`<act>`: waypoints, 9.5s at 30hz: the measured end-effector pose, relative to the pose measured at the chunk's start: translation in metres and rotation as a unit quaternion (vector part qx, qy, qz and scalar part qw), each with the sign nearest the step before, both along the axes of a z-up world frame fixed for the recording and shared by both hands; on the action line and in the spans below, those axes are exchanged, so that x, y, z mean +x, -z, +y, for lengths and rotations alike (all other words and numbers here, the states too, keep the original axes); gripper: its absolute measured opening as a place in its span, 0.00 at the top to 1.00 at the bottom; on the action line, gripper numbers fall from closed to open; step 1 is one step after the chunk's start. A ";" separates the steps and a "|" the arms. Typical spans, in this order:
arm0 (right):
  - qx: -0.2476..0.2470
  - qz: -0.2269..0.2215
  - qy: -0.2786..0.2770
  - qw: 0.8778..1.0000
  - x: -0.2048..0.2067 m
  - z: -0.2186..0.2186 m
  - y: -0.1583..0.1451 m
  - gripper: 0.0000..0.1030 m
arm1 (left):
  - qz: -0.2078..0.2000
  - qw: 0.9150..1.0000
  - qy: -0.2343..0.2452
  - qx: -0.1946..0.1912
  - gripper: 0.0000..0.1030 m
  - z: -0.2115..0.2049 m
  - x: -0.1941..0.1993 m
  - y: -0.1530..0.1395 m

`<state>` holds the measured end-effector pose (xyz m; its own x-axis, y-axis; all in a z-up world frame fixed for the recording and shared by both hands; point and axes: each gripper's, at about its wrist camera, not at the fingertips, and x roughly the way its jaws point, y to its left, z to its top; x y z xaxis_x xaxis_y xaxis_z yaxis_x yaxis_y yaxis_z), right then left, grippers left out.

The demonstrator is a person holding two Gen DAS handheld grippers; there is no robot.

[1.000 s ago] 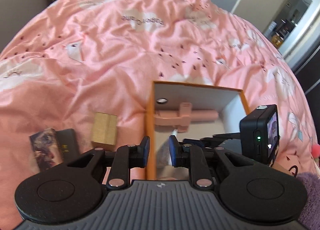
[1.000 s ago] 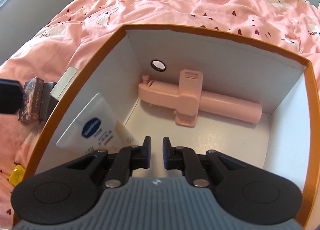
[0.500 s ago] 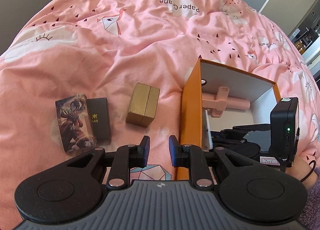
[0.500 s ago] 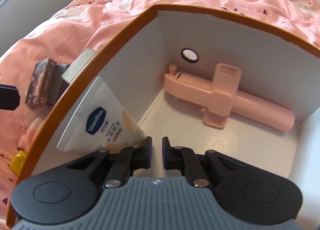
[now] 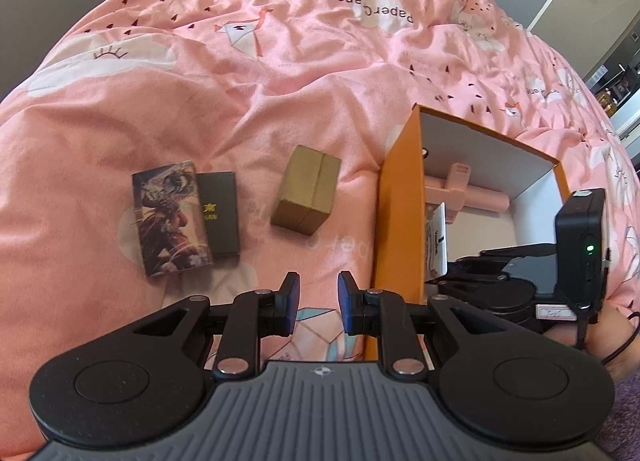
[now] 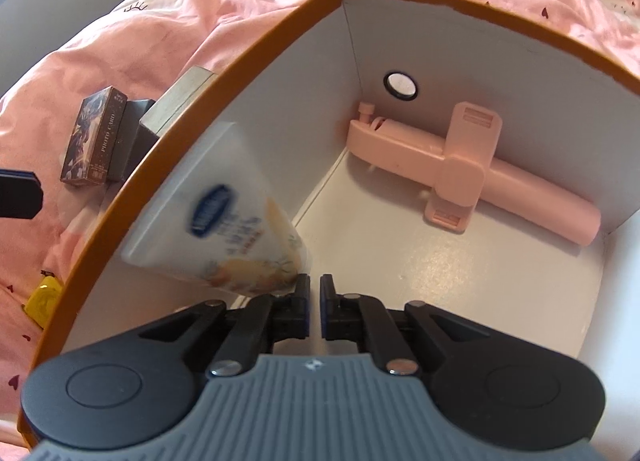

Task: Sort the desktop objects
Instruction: 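Move both grippers out of the box toward the items on the bed, then grasp the yellow tape measure with the left gripper while the right gripper grasps the white charger, then lift the tape measure and charger and carry them over the box, then lower the tape measure and charger into the box and open both grippers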

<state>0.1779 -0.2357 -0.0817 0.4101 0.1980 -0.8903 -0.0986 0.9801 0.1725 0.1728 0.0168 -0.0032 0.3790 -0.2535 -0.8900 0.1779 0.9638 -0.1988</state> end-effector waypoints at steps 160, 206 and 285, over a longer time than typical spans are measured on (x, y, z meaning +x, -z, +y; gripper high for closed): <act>0.120 0.030 -0.028 0.992 -0.121 0.156 0.013 0.65 | 0.013 1.000 -0.011 0.009 0.79 0.076 -0.140 0.088; -0.003 -0.162 0.242 0.957 -0.125 -0.020 -0.092 0.67 | -0.064 0.987 0.141 -0.033 0.79 -0.124 -0.030 -0.027; 0.037 -0.009 0.186 0.982 -0.036 -0.049 -0.023 0.66 | 0.094 0.964 0.223 0.107 0.78 -0.201 0.066 0.067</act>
<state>0.1416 -0.2850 -0.0587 0.4819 0.0944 -0.8711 0.2606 0.9337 0.2453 0.2388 -0.1845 -0.0707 0.1021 -0.1563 -0.9824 0.5653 0.8218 -0.0720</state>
